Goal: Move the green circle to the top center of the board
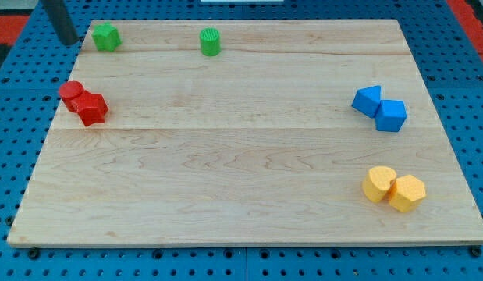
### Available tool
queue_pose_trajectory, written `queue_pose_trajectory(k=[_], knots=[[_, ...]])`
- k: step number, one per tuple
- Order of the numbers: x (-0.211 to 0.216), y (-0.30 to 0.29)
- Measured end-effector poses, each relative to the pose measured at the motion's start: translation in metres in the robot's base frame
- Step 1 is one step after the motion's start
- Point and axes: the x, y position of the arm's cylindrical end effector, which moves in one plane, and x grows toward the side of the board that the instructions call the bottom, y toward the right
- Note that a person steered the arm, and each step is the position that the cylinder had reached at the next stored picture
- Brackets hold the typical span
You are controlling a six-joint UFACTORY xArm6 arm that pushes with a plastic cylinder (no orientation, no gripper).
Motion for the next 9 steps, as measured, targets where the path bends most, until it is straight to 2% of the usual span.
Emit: queue_pose_trajectory(k=[2,3,4,7,9], knots=[[-0.001,0.165],[0.010,0.175],[0.107,0.193],[0.105,0.194],[0.019,0.253]])
